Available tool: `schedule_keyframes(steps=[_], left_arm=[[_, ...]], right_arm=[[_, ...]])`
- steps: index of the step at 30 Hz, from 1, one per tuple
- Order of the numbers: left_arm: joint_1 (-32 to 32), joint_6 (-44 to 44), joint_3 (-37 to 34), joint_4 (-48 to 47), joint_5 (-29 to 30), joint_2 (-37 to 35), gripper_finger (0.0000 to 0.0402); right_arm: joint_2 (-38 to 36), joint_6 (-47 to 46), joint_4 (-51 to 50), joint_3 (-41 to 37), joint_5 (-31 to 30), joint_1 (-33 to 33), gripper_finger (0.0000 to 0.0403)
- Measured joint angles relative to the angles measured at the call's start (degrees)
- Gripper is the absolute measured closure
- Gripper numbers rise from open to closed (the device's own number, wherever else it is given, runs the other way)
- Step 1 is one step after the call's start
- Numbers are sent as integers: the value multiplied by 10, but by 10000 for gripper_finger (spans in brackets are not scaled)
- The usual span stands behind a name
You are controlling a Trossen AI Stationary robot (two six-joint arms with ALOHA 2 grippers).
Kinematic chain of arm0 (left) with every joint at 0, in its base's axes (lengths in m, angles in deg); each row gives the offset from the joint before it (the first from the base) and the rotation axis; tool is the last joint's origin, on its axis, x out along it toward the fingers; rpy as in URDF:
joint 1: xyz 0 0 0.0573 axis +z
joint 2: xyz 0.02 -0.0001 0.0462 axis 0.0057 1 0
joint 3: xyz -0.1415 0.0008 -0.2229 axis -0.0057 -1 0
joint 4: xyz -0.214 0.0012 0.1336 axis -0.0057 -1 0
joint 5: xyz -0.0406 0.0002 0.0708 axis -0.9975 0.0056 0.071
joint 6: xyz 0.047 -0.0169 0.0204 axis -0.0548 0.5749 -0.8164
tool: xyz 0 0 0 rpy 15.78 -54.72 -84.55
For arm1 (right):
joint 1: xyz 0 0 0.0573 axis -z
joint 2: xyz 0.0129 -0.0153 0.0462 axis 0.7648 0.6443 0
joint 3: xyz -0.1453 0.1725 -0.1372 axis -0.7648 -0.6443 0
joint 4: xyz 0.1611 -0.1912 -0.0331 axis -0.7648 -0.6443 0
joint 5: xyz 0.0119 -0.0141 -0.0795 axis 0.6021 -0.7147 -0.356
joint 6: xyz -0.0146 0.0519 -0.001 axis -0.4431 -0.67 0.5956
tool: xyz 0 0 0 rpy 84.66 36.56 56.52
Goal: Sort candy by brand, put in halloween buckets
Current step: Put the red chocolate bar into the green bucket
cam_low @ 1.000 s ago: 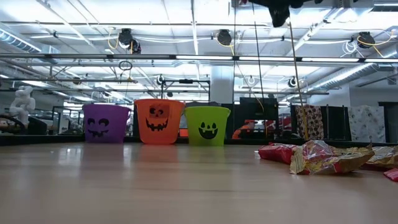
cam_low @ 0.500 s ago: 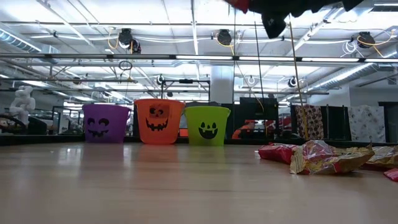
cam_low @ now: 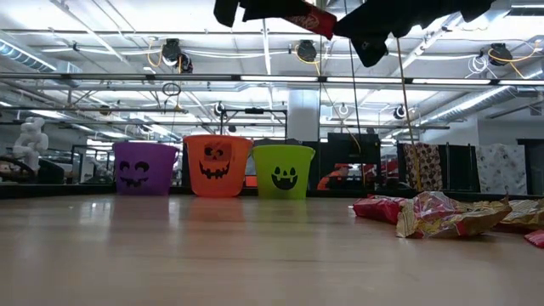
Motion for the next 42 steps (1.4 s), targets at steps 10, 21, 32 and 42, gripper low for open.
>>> schedule_keyframes(steps=[10, 21, 32, 42], left_arm=[[6, -18, 0, -15, -16, 0, 235], [7, -18, 0, -17, -16, 0, 298], [7, -32, 0, -34, -14, 0, 311], [7, -34, 0, -45, 0, 0, 311]], right_arm=[[0, 0, -4, 0, -1, 0, 403], [0, 0, -4, 0, -1, 0, 403], [0, 0, -6, 0, 1, 0, 403], [0, 0, -11, 0, 3, 0, 403]])
